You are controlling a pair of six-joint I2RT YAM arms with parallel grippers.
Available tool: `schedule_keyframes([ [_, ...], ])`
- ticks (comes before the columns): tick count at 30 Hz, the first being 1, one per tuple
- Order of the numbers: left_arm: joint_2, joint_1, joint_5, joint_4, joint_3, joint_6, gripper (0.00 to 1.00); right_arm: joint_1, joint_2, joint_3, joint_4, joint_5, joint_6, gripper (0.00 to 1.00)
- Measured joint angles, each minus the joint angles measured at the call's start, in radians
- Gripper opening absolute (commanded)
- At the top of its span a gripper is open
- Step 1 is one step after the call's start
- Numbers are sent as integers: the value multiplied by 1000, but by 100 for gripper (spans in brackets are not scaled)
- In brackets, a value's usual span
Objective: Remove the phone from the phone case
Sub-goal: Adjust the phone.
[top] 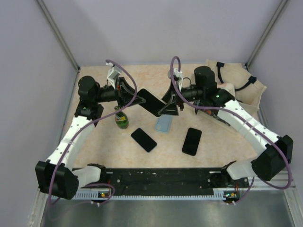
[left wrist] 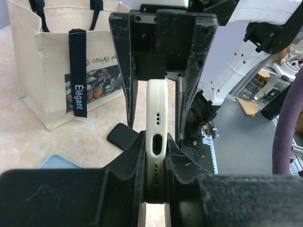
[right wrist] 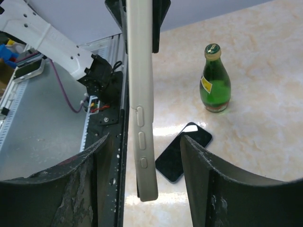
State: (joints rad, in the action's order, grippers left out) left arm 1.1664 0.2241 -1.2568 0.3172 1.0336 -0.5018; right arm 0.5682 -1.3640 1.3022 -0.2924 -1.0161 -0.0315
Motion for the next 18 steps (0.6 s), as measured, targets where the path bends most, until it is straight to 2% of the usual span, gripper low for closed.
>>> schedule_keyframes([
  [5, 0, 0, 0, 42, -8, -30, 0, 0, -37, 0, 23, -31, 35, 46],
  [8, 0, 1, 0, 51, -10, -36, 0, 0, -40, 0, 32, -47, 51, 35],
  [10, 0, 3, 0, 57, -13, -39, 0, 0, -40, 0, 43, -58, 60, 16],
  [11, 0, 4, 1, 57, -14, -40, 0, 0, -40, 0, 47, -63, 63, 2],
  [16, 0, 6, 8, 62, -24, -62, 0, 0, -43, 0, 54, -82, 62, 0],
  [17, 0, 6, 10, 65, -26, -63, 5, -1, -45, -1, 56, -85, 61, 0],
  [18, 0, 6, 11, 66, -29, -64, 20, -2, -46, -2, 57, -86, 61, 0],
])
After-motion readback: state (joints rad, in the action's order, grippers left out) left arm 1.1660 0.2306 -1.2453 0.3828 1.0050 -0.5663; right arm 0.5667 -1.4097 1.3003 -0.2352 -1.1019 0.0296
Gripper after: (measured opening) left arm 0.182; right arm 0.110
